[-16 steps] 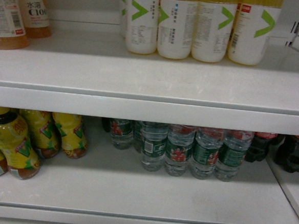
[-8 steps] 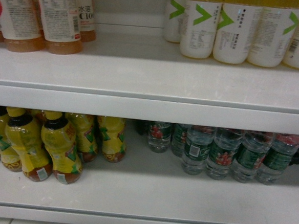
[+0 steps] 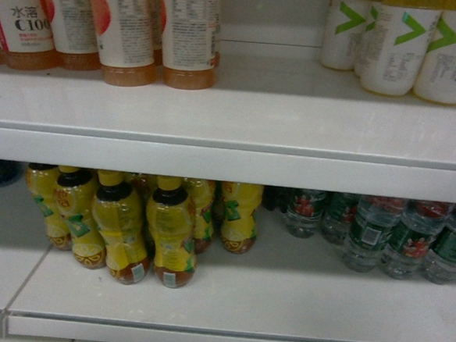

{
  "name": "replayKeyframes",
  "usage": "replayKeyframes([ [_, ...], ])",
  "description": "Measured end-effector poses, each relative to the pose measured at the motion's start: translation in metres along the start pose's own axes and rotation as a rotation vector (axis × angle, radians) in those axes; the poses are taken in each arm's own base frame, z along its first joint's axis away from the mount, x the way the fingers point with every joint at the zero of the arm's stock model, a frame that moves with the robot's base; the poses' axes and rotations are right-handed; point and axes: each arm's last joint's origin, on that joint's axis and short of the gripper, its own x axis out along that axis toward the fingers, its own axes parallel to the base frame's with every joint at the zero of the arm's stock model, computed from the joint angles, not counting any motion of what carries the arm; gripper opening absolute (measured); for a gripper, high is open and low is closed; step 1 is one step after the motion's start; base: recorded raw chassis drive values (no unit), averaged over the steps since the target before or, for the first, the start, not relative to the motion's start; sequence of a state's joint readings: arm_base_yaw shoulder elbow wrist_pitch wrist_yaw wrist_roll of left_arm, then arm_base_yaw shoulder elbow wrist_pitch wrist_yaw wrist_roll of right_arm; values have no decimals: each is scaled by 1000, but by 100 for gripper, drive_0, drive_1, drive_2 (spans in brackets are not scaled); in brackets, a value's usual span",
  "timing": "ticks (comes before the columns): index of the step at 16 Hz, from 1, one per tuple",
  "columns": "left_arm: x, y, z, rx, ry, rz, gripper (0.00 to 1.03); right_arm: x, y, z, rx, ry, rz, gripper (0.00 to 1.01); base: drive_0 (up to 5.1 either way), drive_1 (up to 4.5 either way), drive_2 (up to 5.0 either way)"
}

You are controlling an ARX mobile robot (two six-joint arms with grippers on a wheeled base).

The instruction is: Move water from second to third shelf

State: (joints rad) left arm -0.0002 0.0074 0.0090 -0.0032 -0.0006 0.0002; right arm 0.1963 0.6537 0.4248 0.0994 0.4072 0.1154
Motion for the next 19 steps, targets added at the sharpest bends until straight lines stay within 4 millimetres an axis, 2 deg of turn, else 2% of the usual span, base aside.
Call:
replayKeyframes([
  [19,0,0,0,0,4,0,98,0,0,0,3,-4,1,42,-446,218,218],
])
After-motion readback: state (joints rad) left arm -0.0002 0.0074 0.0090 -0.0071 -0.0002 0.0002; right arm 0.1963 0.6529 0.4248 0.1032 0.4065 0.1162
